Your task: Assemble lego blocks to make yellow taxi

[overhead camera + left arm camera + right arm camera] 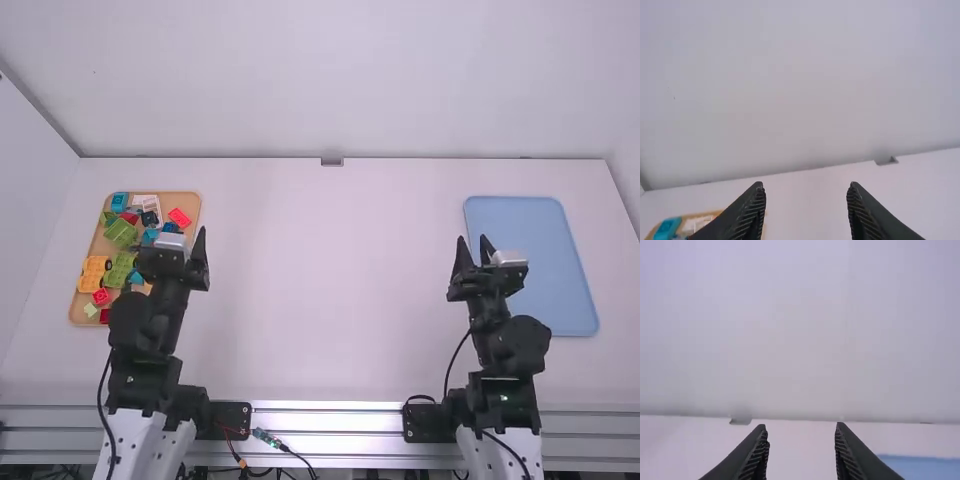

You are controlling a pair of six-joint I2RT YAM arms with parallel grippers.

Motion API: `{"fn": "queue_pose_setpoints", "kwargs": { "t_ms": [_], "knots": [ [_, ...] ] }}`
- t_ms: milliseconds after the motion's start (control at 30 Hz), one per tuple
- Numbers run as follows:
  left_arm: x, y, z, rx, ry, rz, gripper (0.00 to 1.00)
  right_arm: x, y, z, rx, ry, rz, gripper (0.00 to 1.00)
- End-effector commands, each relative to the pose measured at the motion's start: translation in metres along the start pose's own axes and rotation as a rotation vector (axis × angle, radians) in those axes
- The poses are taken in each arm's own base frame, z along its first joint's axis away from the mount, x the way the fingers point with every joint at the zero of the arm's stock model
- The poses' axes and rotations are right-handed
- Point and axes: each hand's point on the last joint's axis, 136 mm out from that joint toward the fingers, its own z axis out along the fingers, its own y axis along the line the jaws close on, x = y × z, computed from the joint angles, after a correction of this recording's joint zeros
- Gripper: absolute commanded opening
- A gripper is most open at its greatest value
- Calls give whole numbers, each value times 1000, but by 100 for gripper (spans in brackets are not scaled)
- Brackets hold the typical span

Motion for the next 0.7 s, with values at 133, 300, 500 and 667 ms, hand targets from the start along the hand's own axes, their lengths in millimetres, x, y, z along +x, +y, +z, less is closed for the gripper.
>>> {"fn": "queue_pose_setpoints", "kwargs": {
  "t_ms": [133, 300, 500, 667],
  "knots": [
    [23, -2, 17, 8, 102, -58, 56, -57, 5, 9, -21, -116, -19, 44],
    [51, -7, 27, 21, 204, -70, 65, -76, 9, 21, -34, -122, -32, 52],
    [81, -2, 37, -22, 306, -110, 74, -63, 7, 42, -34, -41, -21, 63],
    [103, 12, 40, -114, 395, -166, 81, -27, 5, 59, -31, 99, -11, 72]
  ]
}}
